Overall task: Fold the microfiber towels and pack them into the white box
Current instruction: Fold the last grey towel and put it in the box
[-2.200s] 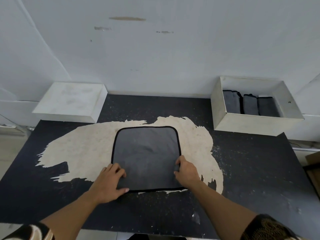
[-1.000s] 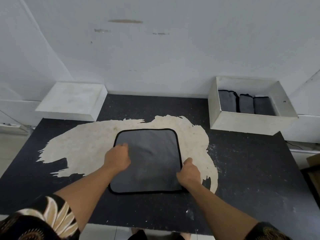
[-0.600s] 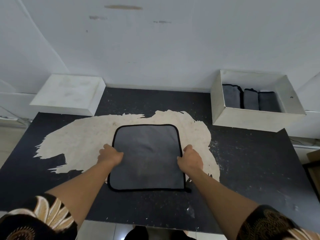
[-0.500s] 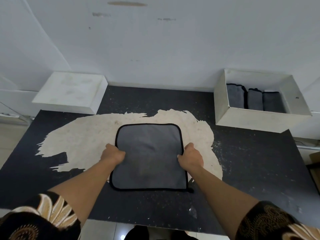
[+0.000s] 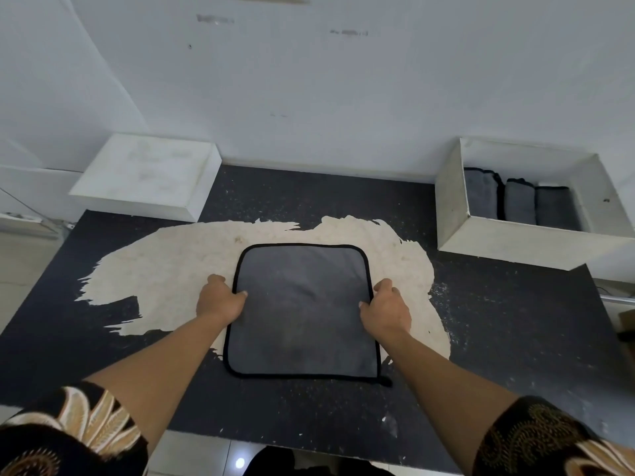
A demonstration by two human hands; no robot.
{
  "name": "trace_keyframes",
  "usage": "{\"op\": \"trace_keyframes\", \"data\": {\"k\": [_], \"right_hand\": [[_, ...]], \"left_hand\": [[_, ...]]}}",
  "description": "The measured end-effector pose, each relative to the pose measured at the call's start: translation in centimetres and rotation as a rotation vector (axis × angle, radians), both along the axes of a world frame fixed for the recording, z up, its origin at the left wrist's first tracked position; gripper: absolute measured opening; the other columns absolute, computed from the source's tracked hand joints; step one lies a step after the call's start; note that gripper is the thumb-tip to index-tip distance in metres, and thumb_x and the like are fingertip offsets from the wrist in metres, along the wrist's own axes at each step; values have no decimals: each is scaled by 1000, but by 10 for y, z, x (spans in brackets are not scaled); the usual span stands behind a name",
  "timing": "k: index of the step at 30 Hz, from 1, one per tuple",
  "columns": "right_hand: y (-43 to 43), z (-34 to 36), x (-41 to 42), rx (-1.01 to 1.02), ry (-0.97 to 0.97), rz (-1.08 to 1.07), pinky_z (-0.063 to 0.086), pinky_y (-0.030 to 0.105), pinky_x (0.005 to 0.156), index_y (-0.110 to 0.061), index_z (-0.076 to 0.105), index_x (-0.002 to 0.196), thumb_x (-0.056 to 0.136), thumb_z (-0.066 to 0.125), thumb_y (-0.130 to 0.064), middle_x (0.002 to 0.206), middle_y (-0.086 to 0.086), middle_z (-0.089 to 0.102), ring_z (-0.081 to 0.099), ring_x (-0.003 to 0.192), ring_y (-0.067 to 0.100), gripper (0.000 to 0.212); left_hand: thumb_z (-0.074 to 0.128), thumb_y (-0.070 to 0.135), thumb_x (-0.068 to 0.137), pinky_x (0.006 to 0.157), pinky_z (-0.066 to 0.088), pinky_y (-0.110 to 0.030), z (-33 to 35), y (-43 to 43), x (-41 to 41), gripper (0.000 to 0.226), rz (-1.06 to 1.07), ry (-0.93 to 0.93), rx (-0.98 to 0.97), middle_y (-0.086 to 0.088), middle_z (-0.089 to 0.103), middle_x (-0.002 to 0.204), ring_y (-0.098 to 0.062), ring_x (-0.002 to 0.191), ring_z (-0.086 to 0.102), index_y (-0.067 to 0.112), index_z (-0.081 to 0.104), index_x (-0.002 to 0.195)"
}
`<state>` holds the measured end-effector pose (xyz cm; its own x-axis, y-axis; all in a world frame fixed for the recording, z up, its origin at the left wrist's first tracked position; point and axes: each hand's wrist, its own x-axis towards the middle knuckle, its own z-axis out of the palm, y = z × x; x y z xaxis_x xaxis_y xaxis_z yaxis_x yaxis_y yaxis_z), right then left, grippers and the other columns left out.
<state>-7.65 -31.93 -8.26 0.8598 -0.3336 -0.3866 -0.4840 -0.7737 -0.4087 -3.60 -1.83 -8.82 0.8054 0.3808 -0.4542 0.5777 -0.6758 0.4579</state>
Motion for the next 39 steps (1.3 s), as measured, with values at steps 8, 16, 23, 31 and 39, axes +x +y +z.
{"op": "trace_keyframes", "data": {"k": [8,16,23,31,39], "right_hand": [[0,-2,17,52,97,-97,45,31,80,-10,59,113,93,55,-31,115,10,65,62,106,29,30],[-7,-2,13,221,103,-195,48,31,74,-6,65,103,88,53,-21,105,12,67,62,98,32,24],[-24,-3,10,622,-38,-566,43,35,64,-2,64,76,86,59,-23,75,11,60,51,69,24,24],[-25,15,25,739,-257,-690,34,27,54,-19,57,78,83,55,-1,67,0,52,42,61,15,18],[-31,35,40,758,-335,-447,46,16,78,-17,75,99,83,71,-6,102,-4,70,63,98,12,19]], "left_hand": [[54,11,89,57,44,-29,4,-13,17,8,-11,89,-56,-13,63,95,-21,74,56,6,60,89],[47,11,94,82,45,-35,13,-20,43,29,-76,-15,-31,-17,61,119,-35,105,57,3,59,119],[41,11,97,81,40,-34,17,-26,43,33,1,-118,-171,-11,55,115,-25,97,51,14,41,130],[50,3,95,95,43,-30,42,-17,48,24,-110,-276,-331,0,66,111,-17,111,56,19,67,91],[80,1,75,92,47,-27,77,-7,63,54,-340,-148,-290,-3,63,121,-21,112,59,12,63,126]]}}
